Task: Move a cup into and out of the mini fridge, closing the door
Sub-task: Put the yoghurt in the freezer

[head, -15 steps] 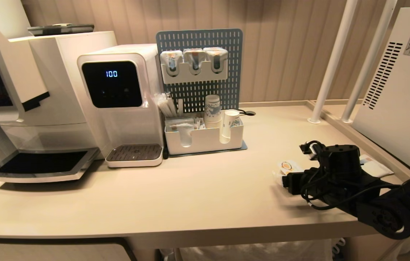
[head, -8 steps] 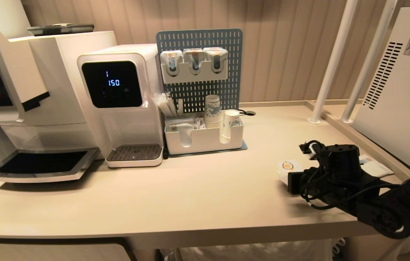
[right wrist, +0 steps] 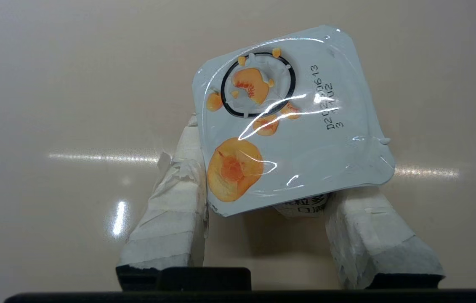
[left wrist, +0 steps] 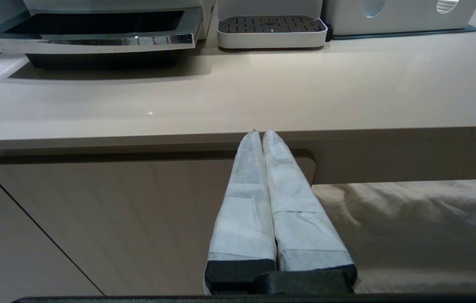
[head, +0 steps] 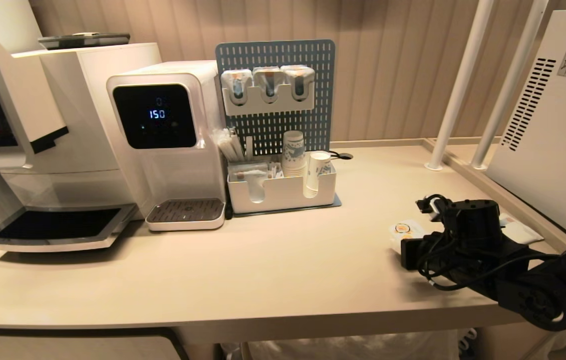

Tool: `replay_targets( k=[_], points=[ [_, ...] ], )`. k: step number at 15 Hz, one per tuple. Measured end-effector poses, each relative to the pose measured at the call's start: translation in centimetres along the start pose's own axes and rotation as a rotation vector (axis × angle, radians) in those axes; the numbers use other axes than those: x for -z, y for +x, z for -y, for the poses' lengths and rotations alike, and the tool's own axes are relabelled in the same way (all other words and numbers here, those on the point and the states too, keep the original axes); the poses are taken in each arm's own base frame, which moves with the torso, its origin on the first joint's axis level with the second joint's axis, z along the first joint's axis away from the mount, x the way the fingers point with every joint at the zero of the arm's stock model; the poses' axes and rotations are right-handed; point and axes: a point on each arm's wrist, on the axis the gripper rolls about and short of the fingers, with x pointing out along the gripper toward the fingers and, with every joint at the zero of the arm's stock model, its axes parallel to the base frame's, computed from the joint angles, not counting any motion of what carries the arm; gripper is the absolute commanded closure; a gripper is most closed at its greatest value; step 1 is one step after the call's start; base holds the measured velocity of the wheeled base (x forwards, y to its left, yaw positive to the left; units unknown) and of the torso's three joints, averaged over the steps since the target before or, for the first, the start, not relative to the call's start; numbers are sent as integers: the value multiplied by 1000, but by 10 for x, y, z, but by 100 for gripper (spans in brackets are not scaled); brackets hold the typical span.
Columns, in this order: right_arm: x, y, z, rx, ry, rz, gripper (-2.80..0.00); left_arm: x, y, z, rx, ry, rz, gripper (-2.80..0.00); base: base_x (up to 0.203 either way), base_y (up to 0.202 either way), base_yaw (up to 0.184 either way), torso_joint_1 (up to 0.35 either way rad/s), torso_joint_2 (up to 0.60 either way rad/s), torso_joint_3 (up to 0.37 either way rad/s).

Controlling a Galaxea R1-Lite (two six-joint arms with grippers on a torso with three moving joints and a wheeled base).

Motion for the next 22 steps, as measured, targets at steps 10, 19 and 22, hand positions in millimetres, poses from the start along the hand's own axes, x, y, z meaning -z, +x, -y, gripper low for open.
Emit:
replay_targets(
  k=[10, 19, 22],
  points=[
    [-15, -28, 2, -10, -6, 48, 0, 0, 0, 0, 0, 0, 0, 0, 0, 0, 0, 0, 0, 0],
    [-23, -76, 14, 23, -35, 103, 0, 0, 0, 0, -1, 0, 0, 0, 0, 0, 0, 0, 0, 0],
    [-24, -96, 24, 77, -61, 108, 0, 0, 0, 0, 0, 0, 0, 0, 0, 0, 0, 0, 0, 0]
  ],
)
